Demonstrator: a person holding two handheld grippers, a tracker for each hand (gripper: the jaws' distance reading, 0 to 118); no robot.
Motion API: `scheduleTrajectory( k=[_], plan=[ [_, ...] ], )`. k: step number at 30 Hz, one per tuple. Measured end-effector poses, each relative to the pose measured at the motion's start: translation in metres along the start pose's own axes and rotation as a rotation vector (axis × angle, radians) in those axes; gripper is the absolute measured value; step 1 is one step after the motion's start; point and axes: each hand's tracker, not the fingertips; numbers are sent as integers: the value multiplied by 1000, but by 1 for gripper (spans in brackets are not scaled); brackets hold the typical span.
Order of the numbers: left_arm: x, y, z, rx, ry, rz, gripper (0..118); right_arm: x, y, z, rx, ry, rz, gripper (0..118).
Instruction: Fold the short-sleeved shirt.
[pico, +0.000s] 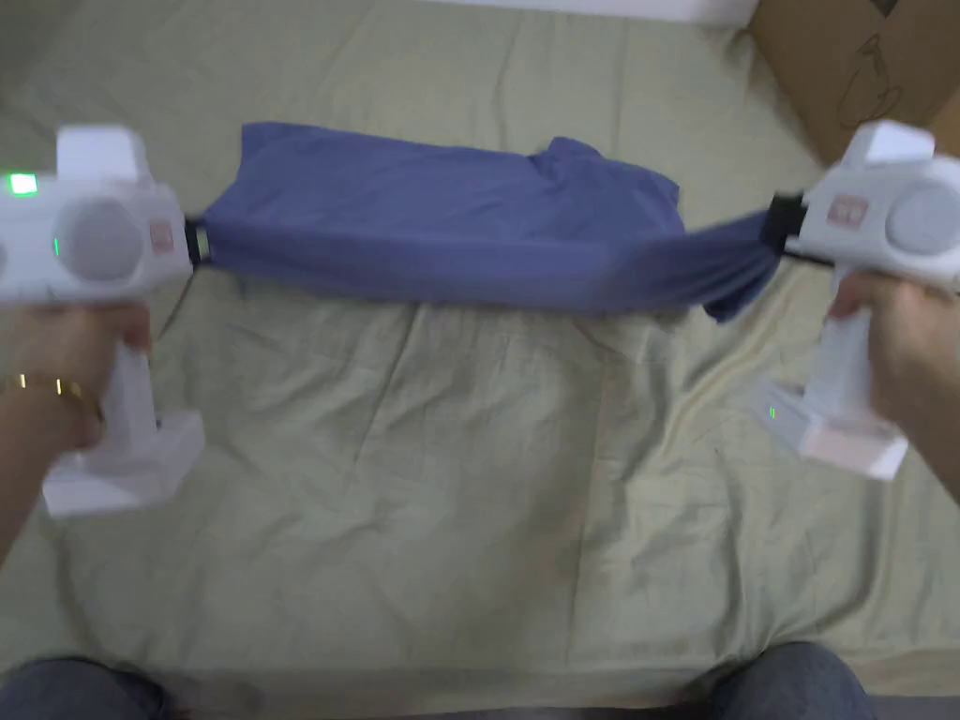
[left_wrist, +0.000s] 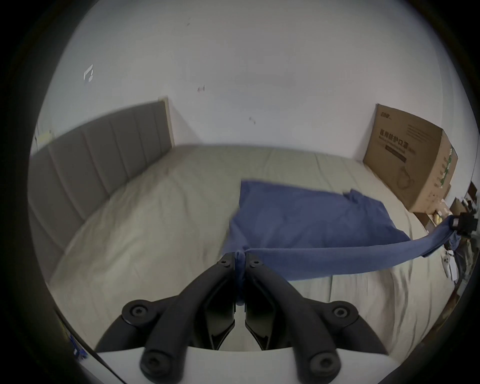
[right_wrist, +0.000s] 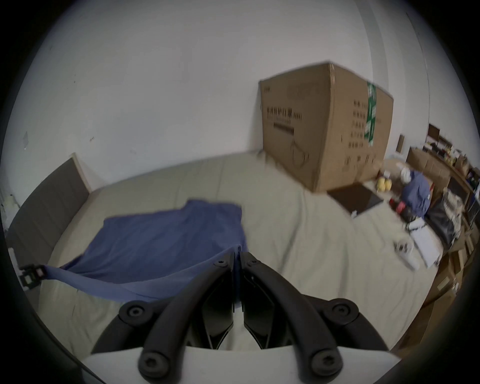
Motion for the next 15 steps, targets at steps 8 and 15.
scheduleTrajectory(
  k=[8,15],
  plan=[
    [-31,-112,50,-72,-36,67,1,48,-104,54,-78,50,41,2],
    [-43,-141,90,-134,-8,90,1,54,-161,113,-140,89,148,2]
  ],
)
